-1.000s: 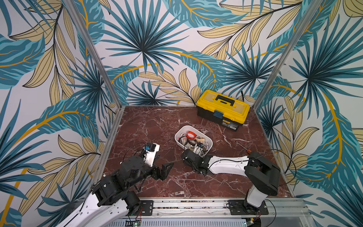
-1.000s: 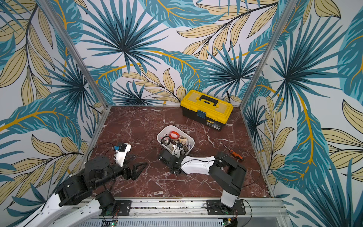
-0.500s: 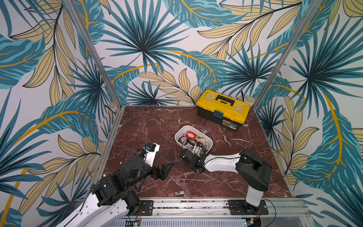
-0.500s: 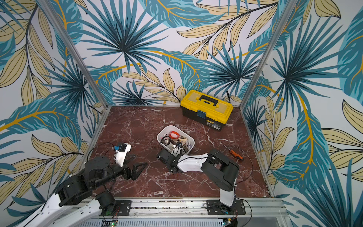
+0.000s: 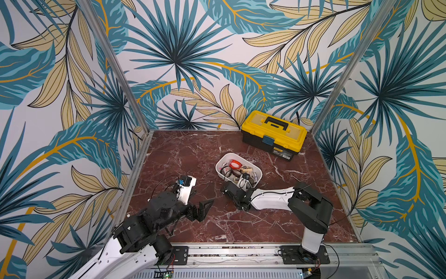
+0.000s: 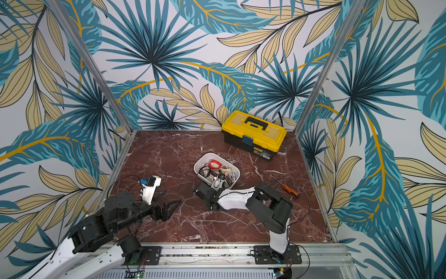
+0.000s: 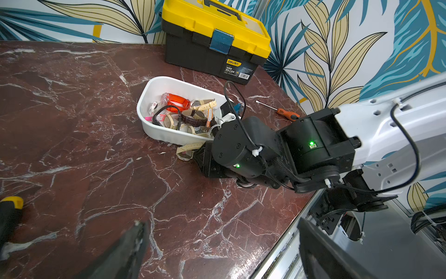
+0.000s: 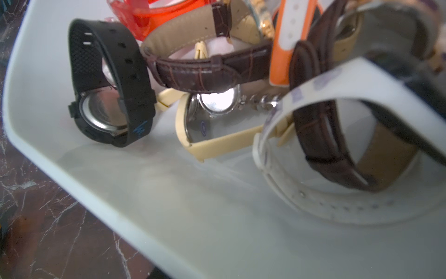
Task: Put the watch into the storage box
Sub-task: Pick up the watch at the center of the board.
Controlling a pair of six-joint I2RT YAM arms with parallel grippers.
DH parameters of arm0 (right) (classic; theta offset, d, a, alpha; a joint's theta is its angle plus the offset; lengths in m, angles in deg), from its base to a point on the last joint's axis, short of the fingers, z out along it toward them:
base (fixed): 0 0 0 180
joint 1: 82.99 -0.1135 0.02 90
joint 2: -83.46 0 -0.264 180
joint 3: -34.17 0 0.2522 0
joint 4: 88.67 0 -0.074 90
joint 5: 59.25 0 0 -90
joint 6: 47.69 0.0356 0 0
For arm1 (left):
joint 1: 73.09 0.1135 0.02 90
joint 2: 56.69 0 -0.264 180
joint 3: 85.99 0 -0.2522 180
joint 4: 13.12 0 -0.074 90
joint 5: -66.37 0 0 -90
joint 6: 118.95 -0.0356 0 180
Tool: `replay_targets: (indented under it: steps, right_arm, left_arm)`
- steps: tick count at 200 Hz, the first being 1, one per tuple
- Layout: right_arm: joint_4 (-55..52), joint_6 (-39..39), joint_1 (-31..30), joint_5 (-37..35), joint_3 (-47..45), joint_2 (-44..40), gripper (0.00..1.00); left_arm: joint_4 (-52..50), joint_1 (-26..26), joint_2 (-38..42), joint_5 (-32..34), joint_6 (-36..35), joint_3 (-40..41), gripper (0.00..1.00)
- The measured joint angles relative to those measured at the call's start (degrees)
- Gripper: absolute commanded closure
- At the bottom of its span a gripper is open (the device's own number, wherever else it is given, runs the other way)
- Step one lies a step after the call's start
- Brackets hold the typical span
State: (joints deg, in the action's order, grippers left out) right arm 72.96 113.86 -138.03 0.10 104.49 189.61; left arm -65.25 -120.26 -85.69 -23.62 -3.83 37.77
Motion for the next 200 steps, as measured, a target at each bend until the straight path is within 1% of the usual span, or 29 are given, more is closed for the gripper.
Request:
replay_targets:
  steps: [144, 168, 191, 200]
  right_arm:
    - [2.8, 0.9, 0.3, 0.0, -0.3, -0.3, 0.62]
    - [2.7, 1.3, 0.7, 0.0, -0.3, -0.3, 0.64]
    - [2.7, 1.6, 1.4, 0.1, -0.3, -0.3, 0.71]
    - [2.6, 1.7, 1.7, 0.1, -0.2, -0.3, 0.76]
  left_arm:
    - [0.7, 0.0, 0.0, -0.9, 0.0, 0.5, 0.0]
    - [0.7, 0.0, -0.1, -1.1, 0.0, 0.8, 0.0]
    - [1.0, 0.0, -0.2, -1.1, 0.0, 0.9, 0.0]
    - [1.0, 0.0, -0.2, -1.1, 0.0, 1.0, 0.0]
